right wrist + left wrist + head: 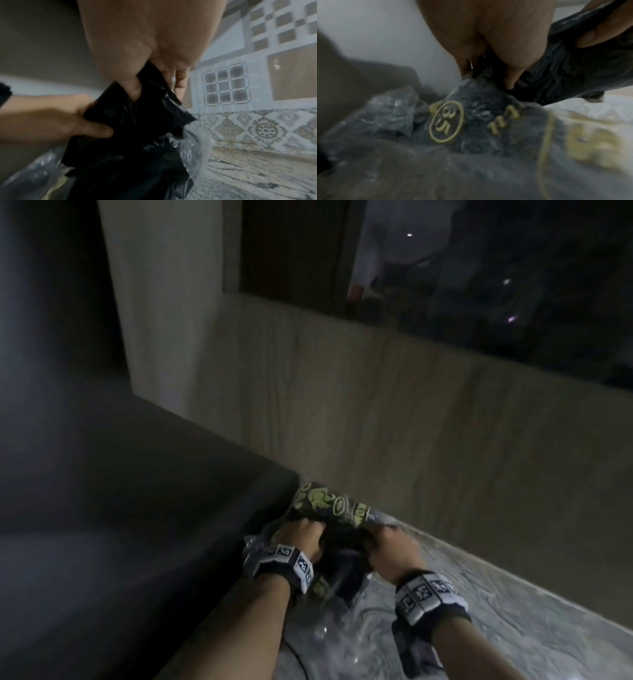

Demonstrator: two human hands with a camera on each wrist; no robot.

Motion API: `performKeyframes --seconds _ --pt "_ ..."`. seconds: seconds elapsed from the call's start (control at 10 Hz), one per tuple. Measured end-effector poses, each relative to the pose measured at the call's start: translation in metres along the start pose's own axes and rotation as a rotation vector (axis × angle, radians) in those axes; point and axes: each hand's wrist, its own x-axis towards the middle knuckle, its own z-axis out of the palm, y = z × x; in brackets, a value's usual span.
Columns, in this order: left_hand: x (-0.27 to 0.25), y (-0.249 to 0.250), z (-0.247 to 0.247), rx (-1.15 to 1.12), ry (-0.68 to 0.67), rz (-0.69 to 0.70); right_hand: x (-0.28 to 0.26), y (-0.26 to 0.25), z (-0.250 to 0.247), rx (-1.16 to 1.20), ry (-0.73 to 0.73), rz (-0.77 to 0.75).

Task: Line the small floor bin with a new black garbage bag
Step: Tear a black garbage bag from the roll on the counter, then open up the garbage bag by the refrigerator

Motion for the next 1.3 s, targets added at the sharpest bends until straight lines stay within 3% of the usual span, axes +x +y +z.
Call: performKeyframes --seconds 0.1,0.2,0.3,0.5,0.6,0.7,0.8,0.9,1.0,1.1,1.2,1.3 --pt "-0.039 0.000 -0.020 -0.113 0.093 -0.006 -0.049 -0.001 -0.021 0.108 0.109 -0.011" --pt "-0.094 0.000 -0.042 -0.305 0.072 -0.076 -0.099 -0.001 -0.043 0.273 0.281 -0.062" --pt "-0.155 -0.003 -0.074 -0.463 0.025 -0.139 -0.149 -0.012 -0.052 0.487 0.223 -0.055" --pt "-0.293 -0.019 -0.140 -0.814 0.003 -0.135 -0.267 -0.092 -0.087 0.985 -0.066 -0.244" --pt "-0.361 -0.022 -0.167 -0.890 0.038 -0.146 -0.312 -0.125 -0.098 1.120 -0.216 -0.276" --pt "-0.407 -0.033 -0.179 -0.959 0.137 -0.253 -0.345 -0.150 -0.103 1.171 -0.243 -0.272" --pt "-0.433 -0.046 -0.179 -1.063 0.152 -0.363 -0.363 -0.171 -0.106 1.167 -0.227 -0.319" --pt "-0.444 -0.053 -0.178 -1.188 0.137 -0.376 -0.374 -0.189 -0.111 1.279 -0.346 -0.354" --pt "-0.446 -0.051 -0.178 -1.210 0.141 -0.379 -0.376 -0.197 -0.114 1.241 -0.402 -0.337" --pt "-0.439 -0.054 -0.177 -0.893 0.205 -0.413 -0.367 -0.199 -0.109 1.103 -0.225 -0.336" --pt "-0.432 -0.048 -0.169 -0.811 0.242 -0.353 -0.356 -0.194 -0.102 0.925 -0.027 -0.324" --pt "-0.439 -0.035 -0.158 -0.900 0.183 -0.244 -0.361 -0.201 -0.093 0.918 0.069 -0.375"
